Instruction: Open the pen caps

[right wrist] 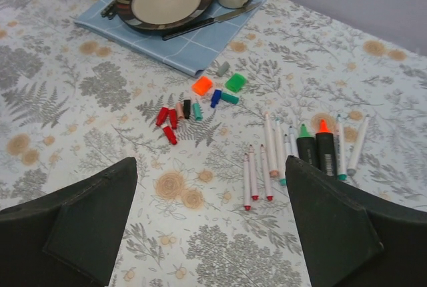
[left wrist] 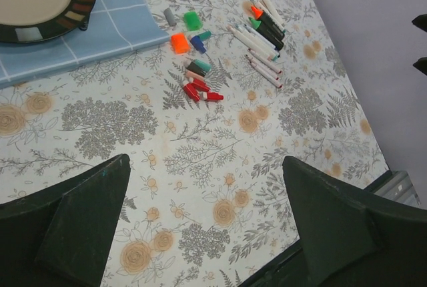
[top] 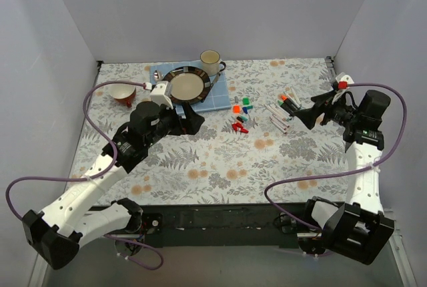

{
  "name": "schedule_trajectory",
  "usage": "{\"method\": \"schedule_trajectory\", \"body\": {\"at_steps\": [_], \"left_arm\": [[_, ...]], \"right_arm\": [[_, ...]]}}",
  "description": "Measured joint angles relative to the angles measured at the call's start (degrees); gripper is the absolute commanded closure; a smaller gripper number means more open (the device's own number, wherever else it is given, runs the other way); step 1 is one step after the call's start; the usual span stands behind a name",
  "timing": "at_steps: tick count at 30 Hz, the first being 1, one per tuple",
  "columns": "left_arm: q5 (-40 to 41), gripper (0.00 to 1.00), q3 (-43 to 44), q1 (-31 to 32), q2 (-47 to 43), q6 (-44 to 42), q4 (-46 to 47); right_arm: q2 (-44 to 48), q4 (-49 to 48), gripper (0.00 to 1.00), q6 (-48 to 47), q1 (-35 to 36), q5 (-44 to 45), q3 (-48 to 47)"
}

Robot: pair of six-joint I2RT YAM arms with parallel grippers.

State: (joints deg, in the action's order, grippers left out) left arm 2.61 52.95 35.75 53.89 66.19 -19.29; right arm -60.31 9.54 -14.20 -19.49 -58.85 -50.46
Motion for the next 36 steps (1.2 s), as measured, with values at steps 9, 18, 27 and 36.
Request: {"method": "schedule_trajectory", "body": {"at_steps": [9, 18, 27, 36], "left_arm": [[-3.58, 0.02, 0.31, 0.0, 0.79, -1.31, 0.42], [3.06, 0.02, -4.68, 0.0, -16.98, -4.66, 2.34], [11.15, 0.02, 0.04, 0.0, -20.04, -6.4, 0.92], [13.57, 0.02, 6.27, -0.02, -18.99, -6.86, -1.03]], "right_arm": [[0.28, 6.32, 0.02, -10.97, 0.0, 9.55, -7.61], [-0.13, 13.14, 0.02, -10.97, 0.0, 16.44, -10.56], [3.43, 13.94, 0.02, -2.4, 0.0, 21.59, -12.15], [11.91, 11.43, 0.02, 2.51, 0.0, 31.41, -13.44]]}}
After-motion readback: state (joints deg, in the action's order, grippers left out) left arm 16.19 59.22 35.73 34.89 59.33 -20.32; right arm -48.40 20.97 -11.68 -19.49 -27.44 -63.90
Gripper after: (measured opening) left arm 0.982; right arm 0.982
